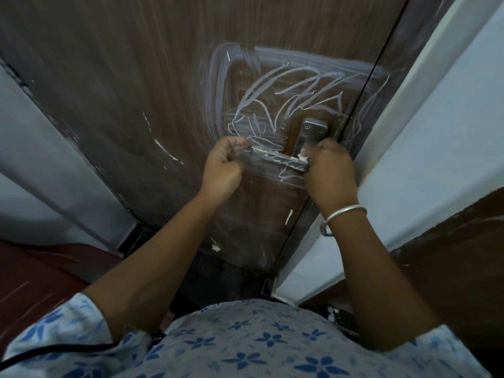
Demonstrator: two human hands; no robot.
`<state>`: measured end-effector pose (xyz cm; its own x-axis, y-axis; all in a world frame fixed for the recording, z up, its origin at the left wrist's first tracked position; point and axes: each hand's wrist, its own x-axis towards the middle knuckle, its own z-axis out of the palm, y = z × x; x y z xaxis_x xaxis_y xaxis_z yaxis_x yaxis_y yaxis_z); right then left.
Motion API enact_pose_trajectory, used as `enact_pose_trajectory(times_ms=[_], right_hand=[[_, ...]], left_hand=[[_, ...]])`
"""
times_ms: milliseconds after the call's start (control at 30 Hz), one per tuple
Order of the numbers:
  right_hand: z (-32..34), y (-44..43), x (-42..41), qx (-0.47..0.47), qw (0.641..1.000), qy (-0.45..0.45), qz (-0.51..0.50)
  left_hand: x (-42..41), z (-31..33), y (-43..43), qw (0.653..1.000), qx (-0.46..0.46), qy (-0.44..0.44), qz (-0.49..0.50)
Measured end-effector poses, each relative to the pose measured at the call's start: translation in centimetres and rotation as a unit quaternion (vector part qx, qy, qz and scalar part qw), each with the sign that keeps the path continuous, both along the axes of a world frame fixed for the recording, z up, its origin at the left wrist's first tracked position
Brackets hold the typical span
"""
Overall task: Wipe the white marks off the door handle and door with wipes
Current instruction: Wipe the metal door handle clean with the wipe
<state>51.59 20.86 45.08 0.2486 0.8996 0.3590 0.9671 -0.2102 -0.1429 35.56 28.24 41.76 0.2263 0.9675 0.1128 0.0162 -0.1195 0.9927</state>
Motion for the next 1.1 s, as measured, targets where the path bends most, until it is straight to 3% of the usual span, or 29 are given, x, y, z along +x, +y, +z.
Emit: enact_pose_trajectory(times_ms=[333, 533, 700, 933, 1100], right_hand=[[0.4, -0.4, -1.3, -0.006, 1.0, -0.013, -0.009], [1.0, 0.9, -4.0, -0.015, 0.998, -0.041, 0.047], [1.3, 0.7, -3.8, -0.025, 0.999, -0.043, 0.007], [1.9, 2.7, -6.1, -0.012, 0.997, -0.014, 0.078], [2.0, 2.2, -5.0, -0.014, 0.999, -0.015, 0.039]], left_hand=[[-0.5, -0.1, -0.3, 1.0, -0.012, -0.019, 0.008], [-0.6, -0.4, -0.2, 1.0, -0.012, -0.006, 0.006], [-1.5, -0.7, 0.4, 1.0, -0.019, -0.001, 0.014], [-1.7, -1.3, 0.7, 1.0, -0.016, 0.008, 0.021], [-2.7, -1.6, 1.5, 0.999, -0.036, -0.008, 0.04]])
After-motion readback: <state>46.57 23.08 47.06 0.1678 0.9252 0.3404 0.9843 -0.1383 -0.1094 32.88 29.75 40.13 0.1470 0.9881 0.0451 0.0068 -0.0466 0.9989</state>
